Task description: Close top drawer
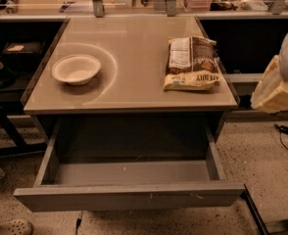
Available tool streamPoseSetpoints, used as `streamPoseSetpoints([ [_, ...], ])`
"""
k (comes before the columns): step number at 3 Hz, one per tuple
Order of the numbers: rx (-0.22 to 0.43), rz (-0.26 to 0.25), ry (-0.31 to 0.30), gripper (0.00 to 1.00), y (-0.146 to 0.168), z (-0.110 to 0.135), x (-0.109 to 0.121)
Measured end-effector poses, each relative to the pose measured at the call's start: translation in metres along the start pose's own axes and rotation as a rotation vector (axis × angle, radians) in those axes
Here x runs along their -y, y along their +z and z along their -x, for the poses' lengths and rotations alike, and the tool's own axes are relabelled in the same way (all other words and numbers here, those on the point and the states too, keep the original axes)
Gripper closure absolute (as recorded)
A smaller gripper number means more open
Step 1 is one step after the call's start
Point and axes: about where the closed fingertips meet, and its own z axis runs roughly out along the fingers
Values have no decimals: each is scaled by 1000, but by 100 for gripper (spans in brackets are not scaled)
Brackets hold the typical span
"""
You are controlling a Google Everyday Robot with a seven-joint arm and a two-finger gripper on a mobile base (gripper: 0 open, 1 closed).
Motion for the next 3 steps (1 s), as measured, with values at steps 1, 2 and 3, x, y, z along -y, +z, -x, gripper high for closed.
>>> streamPoseSetpoints([
  [1,-21,62,11,100,15,-8,-65],
  [2,-26,179,14,100,53,-15,-128],
  [3,-56,245,28,100,75,-29,-152],
])
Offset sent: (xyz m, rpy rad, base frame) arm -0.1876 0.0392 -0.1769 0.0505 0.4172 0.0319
